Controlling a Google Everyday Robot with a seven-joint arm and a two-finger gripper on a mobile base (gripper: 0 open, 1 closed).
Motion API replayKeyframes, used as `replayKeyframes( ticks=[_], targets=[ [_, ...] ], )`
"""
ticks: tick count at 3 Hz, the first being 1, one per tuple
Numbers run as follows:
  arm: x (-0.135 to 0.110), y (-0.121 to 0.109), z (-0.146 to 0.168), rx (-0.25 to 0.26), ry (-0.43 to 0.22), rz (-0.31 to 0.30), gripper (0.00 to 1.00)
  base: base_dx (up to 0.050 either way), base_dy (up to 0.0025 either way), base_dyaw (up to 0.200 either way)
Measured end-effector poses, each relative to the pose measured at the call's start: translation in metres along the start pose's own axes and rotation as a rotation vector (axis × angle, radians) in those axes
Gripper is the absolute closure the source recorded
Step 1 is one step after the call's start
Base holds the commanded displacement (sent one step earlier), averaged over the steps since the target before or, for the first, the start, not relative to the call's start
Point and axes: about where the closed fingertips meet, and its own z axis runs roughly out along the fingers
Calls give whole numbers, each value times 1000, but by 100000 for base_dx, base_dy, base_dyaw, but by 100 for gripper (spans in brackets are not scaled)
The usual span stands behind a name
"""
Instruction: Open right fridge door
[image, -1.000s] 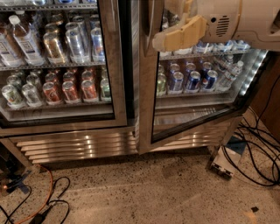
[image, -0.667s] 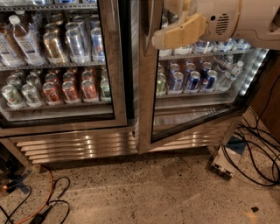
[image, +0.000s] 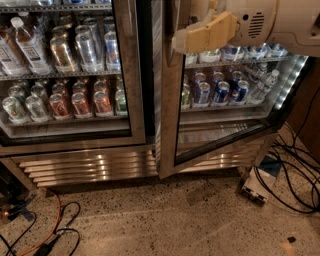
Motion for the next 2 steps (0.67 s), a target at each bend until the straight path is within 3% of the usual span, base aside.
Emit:
replayKeyframes(
  ticks=[2],
  targets=[
    [5,13,-3,-26,-22,13,0,0,0,0]
  ],
)
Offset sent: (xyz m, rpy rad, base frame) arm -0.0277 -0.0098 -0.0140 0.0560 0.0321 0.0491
